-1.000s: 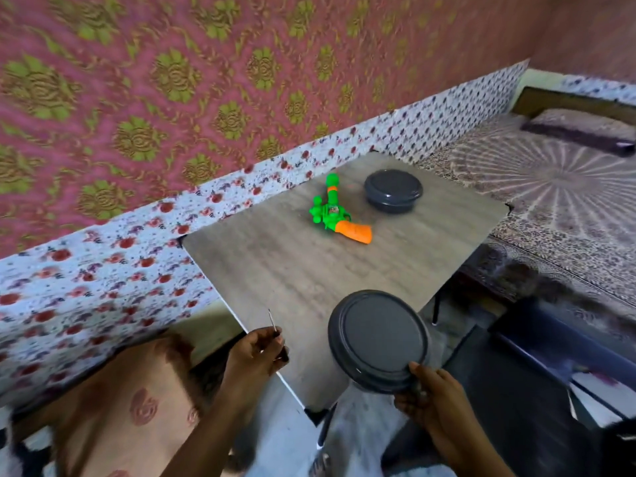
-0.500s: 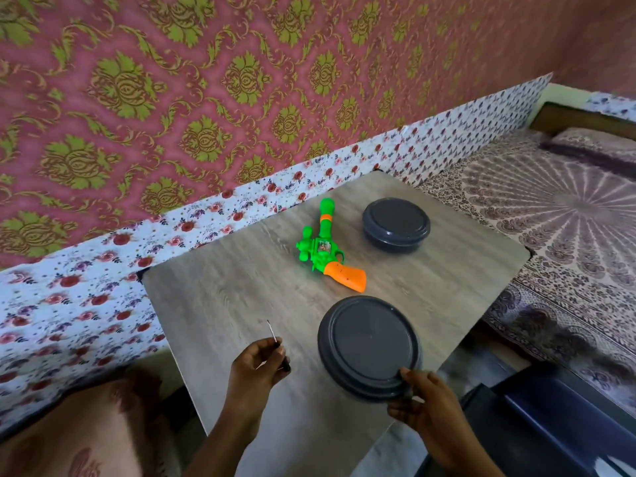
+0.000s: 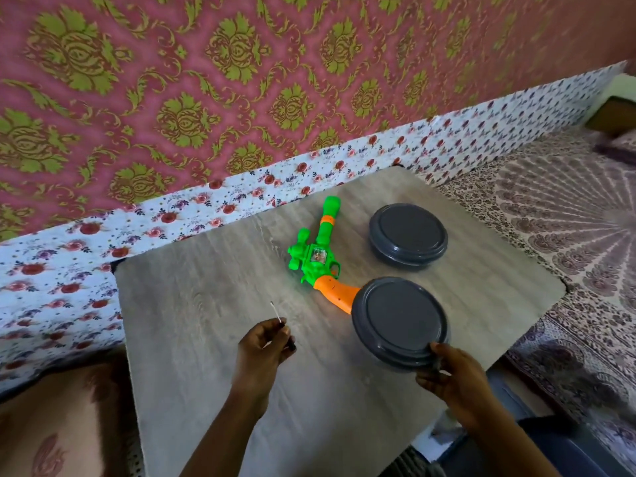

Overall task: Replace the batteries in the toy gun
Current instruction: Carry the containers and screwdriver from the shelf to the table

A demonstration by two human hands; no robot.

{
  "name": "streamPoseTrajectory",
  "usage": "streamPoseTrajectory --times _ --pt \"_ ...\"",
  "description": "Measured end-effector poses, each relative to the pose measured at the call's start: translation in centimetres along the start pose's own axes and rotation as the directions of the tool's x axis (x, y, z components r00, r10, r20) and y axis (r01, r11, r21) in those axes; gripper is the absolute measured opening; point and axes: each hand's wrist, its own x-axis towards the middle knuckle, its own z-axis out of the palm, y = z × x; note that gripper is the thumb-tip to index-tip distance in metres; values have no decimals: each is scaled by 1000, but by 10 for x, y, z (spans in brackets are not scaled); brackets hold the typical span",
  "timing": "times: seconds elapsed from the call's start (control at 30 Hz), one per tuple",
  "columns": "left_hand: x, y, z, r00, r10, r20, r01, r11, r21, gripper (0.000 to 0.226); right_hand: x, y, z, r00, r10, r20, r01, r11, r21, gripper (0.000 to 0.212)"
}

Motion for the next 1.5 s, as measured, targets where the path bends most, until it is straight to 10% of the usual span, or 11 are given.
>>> streamPoseTrajectory --times 0.8,1.0,1.2,1.5 --pt "77 -44 245 964 -21 -266 8 999 -50 15 219 -142 -179 952 145 269 -1 881 -474 18" --pt "94 -31 272 988 6 -157 3 998 61 24 227 -159 -140 819 -440 369 542 380 -750 32" --pt "126 -28 280 998 -25 -60 47 913 405 26 235 -154 -69 618 -196 762 745 -163 -646 61" --pt "173 -13 296 998 -56 -18 58 917 394 57 294 -177 -15 642 -125 756 711 -272 -649 60"
